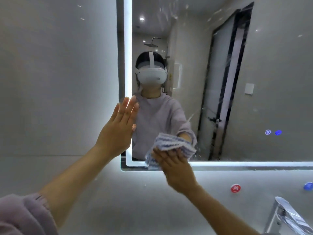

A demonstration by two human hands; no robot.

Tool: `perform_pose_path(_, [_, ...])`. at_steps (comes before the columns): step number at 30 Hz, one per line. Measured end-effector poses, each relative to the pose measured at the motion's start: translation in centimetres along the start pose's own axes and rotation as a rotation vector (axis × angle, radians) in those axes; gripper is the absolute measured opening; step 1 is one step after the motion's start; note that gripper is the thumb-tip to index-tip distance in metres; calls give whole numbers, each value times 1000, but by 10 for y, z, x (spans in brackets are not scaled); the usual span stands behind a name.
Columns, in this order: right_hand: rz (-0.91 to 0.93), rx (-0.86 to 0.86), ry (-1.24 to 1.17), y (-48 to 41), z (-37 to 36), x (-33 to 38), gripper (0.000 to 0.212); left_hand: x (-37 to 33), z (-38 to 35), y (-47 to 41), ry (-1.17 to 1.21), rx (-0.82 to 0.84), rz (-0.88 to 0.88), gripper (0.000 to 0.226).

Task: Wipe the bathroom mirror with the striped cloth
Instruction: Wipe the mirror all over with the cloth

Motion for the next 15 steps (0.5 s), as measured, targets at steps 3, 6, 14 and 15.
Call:
perform_pose_path(3, [-126,-120,0,-36,26,-47,59,-1,4,-1,-25,31,6,58])
perform_pose_path(6, [-220,-170,-12,-62,46,-80,56,-4,9,-3,-33,50,23,60])
perform_pose_path(14, [-22,16,8,20,-2,-28,66,-11,15,-4,-29,73,11,58])
perform_pose_path(15, [4,44,1,31,-4,-27,64,-11,15,-4,-29,73,8,60])
Point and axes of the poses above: each hand's wrist, its own y-axis away from the middle knuckle, its own z-axis out of the back of the hand, x = y × z, the point moved 1 cm from there along -y, towards the middle knuckle, and after that the axes turned 4 degrees about -x, right-handed, at the moved point
